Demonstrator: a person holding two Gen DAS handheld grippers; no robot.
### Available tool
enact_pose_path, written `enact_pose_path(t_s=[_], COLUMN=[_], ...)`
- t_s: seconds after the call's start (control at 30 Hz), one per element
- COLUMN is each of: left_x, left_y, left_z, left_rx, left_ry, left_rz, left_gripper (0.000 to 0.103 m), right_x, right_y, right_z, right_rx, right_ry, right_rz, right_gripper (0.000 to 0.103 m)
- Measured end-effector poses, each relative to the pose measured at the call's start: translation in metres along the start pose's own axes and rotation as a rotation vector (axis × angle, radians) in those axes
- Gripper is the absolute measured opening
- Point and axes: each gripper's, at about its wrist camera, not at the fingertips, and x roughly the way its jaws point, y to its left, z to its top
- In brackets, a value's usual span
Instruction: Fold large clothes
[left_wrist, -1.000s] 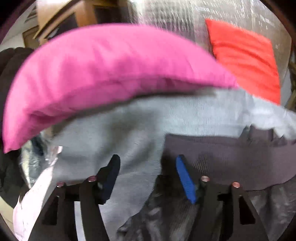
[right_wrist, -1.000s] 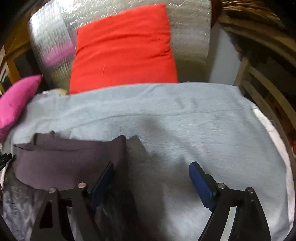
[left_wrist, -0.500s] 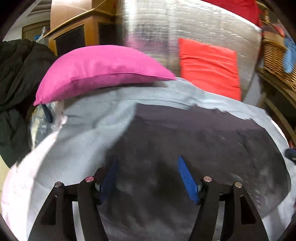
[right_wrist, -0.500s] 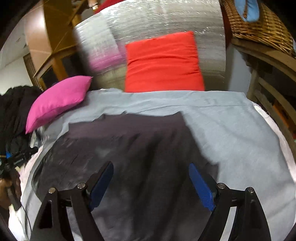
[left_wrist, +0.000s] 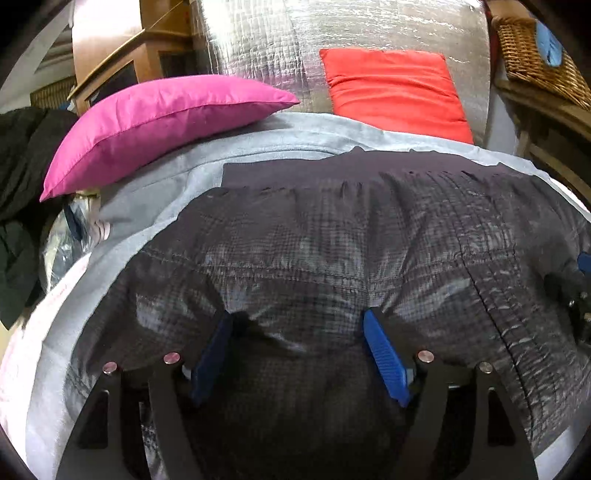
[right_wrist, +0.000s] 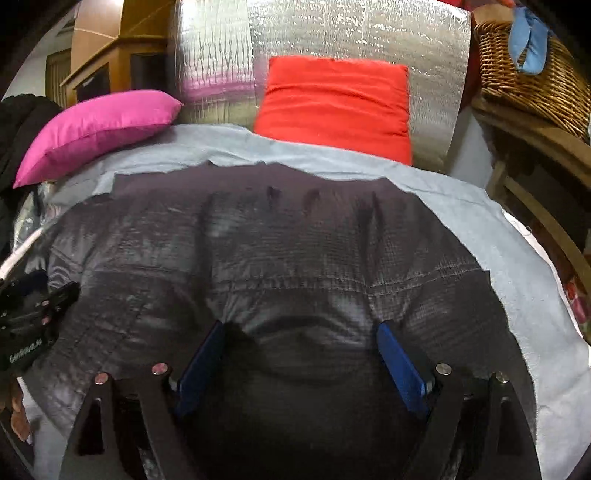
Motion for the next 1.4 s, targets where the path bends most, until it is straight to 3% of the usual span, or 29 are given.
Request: enact_pose_path(t_s=[0.17, 0.3, 0.43, 0.57, 0.63, 0.7, 0.77, 0.93, 1.17, 1.23, 1.3, 1.4], left_x=[0.001, -0.024, -0.064, -0.077, -0.071, -0.056, -0.051, -0.036, -0.046, -0.06, -0.077, -0.09], left_y=[0.002, 0.023, 0.047, 0.055, 0.058, 0.065, 0.067, 0.064, 0.07, 0.078, 0.083, 0.068], left_z=[0.004, 0.015, 0.006, -0.014, -0.022, -0.03, -0.033, -0.039, -0.034, -0.03, -0.026, -0.02], left_rx=[-0.006, -0.074, -0.139, -0.134, -0.135, -0.156, -0.143, -0.095, -0.091, -0.141, -0.2, -0.194], left_ry=[0.021, 0.05, -0.039, -0.066, -0.049, 0.001, 0.002, 0.019, 0.048, 0.024, -0.028, -0.068], left_rz=[-0.008, -0.058, -0.036, 0.007, 0.039, 0.034, 0.057, 0.042, 0.045, 0.056, 0.042, 0.021], left_gripper=[0.077, 0.076, 0.076, 0.076, 0.076, 0.076, 0.077, 0.078, 0.078, 0.078, 0.078, 0.078], right_x=[0.005, -0.011, -0.062, -0.092, -0.09, -0.077, -0.065, -0.052, -0.053, -0.064, -0.085, -0.1], right_y=[0.001, -0.005, -0.008, -0.007, -0.009, -0.017, -0.025, -0.031, -0.031, -0.036, -0.039, -0.019], right_z=[0.0, 0.008, 0.008, -0.008, -0.019, -0.029, -0.037, -0.04, -0.036, -0.03, -0.026, -0.017], right_rx=[0.0, 0.047, 0.077, 0.099, 0.106, 0.134, 0.154, 0.162, 0.171, 0.202, 0.249, 0.228], right_ry=[0.012, 0.042, -0.068, -0.126, -0.114, -0.057, -0.011, 0.021, 0.05, 0.046, -0.019, -0.061], right_rz=[-0.021, -0.006, 0.019, 0.034, 0.016, 0.003, -0.008, -0.016, -0.021, -0.016, 0.01, 0.059], right_gripper=[0.089, 0.089, 0.09, 0.09, 0.09, 0.09, 0.09, 0.092, 0.093, 0.093, 0.093, 0.093])
